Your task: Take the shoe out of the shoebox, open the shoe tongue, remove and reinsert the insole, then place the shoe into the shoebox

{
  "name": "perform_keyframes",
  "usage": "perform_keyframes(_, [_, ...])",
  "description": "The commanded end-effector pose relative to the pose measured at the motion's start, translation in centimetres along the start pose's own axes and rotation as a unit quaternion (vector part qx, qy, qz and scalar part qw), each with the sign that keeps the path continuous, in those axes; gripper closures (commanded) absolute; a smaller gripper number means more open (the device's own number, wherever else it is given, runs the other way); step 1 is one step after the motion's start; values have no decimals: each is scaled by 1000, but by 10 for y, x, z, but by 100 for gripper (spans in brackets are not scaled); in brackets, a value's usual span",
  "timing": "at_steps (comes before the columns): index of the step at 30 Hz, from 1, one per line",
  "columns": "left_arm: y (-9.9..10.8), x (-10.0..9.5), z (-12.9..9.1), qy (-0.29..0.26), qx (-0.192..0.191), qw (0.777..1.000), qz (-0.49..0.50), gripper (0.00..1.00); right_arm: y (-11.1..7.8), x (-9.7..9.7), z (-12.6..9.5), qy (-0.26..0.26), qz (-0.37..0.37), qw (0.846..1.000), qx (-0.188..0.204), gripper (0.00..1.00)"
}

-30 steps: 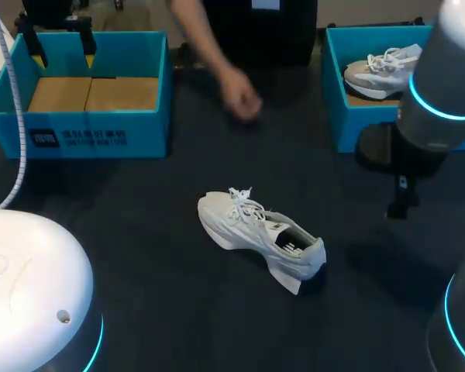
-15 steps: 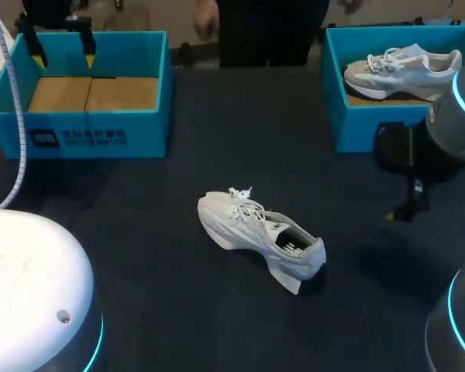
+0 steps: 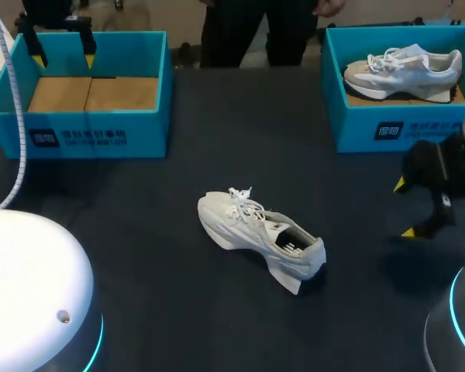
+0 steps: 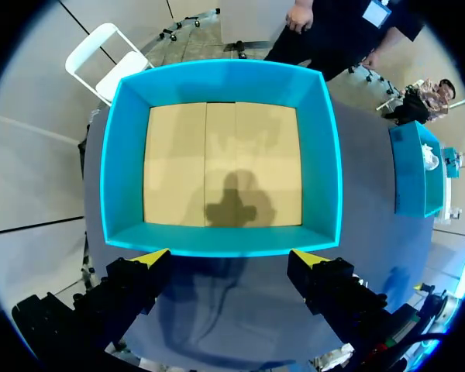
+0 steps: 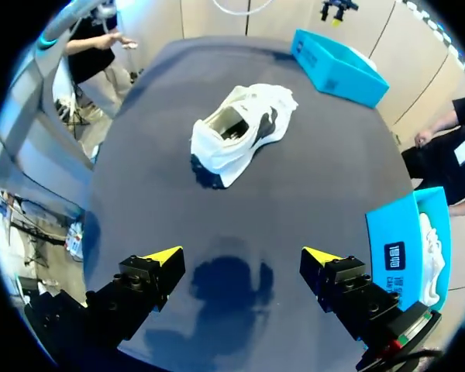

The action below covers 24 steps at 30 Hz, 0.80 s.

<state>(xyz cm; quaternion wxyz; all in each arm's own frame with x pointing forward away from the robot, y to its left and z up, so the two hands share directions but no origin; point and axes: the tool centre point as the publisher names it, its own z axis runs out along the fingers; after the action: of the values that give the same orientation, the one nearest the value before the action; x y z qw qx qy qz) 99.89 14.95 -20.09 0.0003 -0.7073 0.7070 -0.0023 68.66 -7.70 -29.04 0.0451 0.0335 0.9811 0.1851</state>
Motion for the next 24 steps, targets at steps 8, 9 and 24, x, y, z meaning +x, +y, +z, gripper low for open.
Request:
perform_keyframes(8, [0,0,0,0,-1,1000,0,0,-10,4,22,-4,-18,985,-173,0])
perform_keyframes(9, [0,0,0,0,-1,1000,0,0,-11,3,22,-2,-20,984,-174,0])
perform_keyframes(24, [0,0,0,0,-1,1000,0,0,-30,2,27,11,-32,979,-200,0])
